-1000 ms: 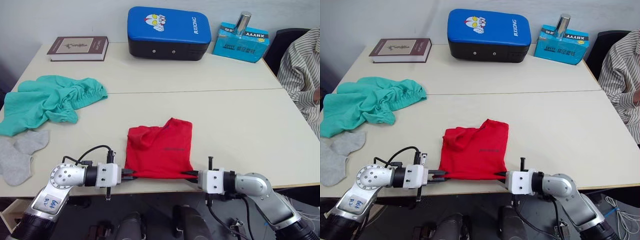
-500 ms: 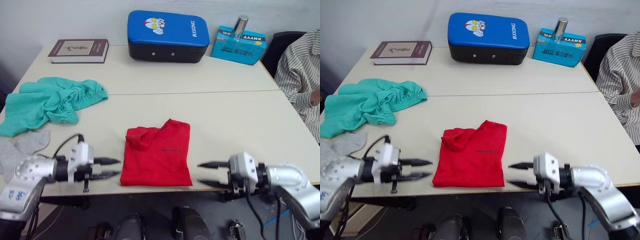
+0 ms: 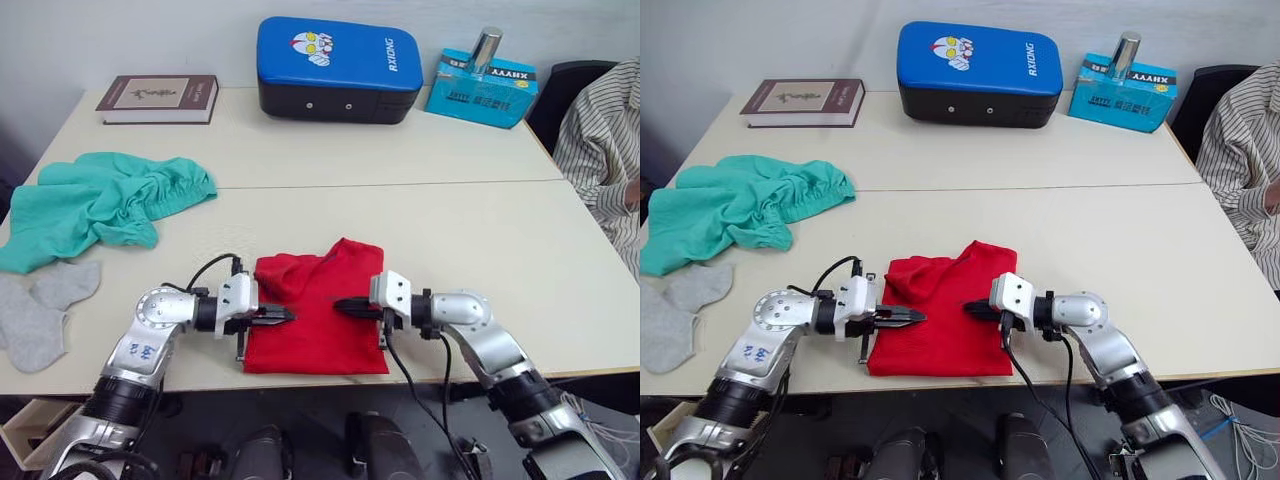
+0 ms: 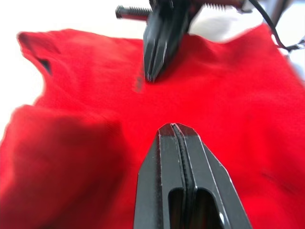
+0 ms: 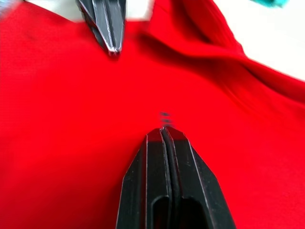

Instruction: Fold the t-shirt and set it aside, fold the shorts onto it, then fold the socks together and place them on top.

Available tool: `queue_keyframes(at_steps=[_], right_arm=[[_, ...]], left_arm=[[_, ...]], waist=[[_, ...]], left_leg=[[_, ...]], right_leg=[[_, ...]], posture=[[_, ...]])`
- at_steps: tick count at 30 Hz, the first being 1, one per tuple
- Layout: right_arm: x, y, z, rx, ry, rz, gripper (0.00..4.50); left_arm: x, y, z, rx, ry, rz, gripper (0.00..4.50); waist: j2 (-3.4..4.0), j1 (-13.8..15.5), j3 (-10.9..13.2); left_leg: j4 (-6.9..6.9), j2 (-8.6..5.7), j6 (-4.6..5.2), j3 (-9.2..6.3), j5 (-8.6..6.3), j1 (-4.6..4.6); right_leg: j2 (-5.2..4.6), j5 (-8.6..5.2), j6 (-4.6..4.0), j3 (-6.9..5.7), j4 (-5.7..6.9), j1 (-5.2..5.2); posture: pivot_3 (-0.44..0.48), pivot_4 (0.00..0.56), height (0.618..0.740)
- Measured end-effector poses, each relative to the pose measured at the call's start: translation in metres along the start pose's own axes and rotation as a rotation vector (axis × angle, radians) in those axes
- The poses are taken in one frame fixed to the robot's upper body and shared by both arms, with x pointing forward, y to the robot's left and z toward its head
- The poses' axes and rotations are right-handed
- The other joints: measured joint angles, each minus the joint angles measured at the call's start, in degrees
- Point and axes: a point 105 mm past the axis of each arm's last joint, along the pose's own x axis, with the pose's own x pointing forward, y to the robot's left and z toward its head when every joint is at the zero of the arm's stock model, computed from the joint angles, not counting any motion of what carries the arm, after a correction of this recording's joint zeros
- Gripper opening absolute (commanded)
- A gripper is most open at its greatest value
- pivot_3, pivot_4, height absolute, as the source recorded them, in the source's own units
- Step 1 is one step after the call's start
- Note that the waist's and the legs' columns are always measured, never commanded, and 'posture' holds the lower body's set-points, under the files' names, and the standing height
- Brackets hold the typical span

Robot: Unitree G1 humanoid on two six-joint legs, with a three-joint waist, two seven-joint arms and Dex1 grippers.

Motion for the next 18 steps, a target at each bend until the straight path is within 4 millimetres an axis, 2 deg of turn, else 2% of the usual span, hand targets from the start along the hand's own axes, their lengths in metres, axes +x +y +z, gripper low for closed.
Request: queue_keyframes(at_steps=[4, 8, 11, 14, 16, 18], right_arm=[[-0.001, -0.005, -0.002, -0.032, 0.001, -0.017, 0.03], [-0.001, -0.008, -0.003, -0.034, -0.009, -0.040, 0.03], [-0.003, -0.019, -0.002, 0.026, -0.027, -0.128, 0.03], [-0.010, -0.035, 0.014, 0.158, -0.116, -0.236, 0.03], [-0.013, -0.036, 0.030, 0.142, -0.149, -0.225, 0.03], [-0.011, -0.034, 0.036, 0.122, -0.152, -0.199, 0.03]], left_arm=[[0.000, 0.039, -0.004, -0.002, -0.003, 0.220, 0.00], [-0.014, 0.080, -0.010, -0.036, -0.003, 0.485, 0.00], [-0.029, 0.101, -0.007, -0.108, -0.064, 0.641, 0.00], [-0.035, 0.098, 0.008, -0.177, -0.180, 0.604, 0.00], [-0.038, 0.084, 0.017, -0.170, -0.208, 0.494, 0.00], [-0.042, 0.069, 0.021, -0.165, -0.189, 0.397, 0.00]], waist=[[-0.01, -0.05, 0.00], [-0.02, -0.05, -0.01], [-0.02, -0.08, -0.01], [-0.01, -0.17, 0.00], [-0.01, -0.32, -0.01], [-0.01, -0.35, -0.01]], left_leg=[[0.00, 0.00, 0.00, 0.00, 0.02, 0.04], [0.00, 0.00, 0.00, 0.00, 0.02, 0.06], [0.00, 0.01, -0.01, 0.01, 0.02, 0.04], [-0.01, 0.05, -0.04, 0.00, 0.03, -0.02], [-0.02, 0.08, -0.07, 0.00, 0.02, -0.01], [-0.03, 0.08, -0.09, 0.00, 0.01, 0.01]], right_leg=[[0.00, 0.01, 0.03, -0.01, 0.02, 0.02], [-0.02, 0.02, 0.03, -0.02, 0.06, 0.03], [-0.04, 0.03, 0.04, -0.01, 0.34, 0.00], [-0.03, 0.02, 0.04, 0.00, 0.35, -0.05], [0.00, 0.02, 0.03, -0.01, 0.33, -0.05], [0.04, 0.01, 0.01, -0.02, 0.32, -0.04]], posture=[[0.000, 0.150, 0.740], [0.000, 0.150, 0.740], [0.000, 0.150, 0.740], [0.000, 0.150, 0.740], [0.000, 0.150, 0.740], [0.000, 0.150, 0.740]])
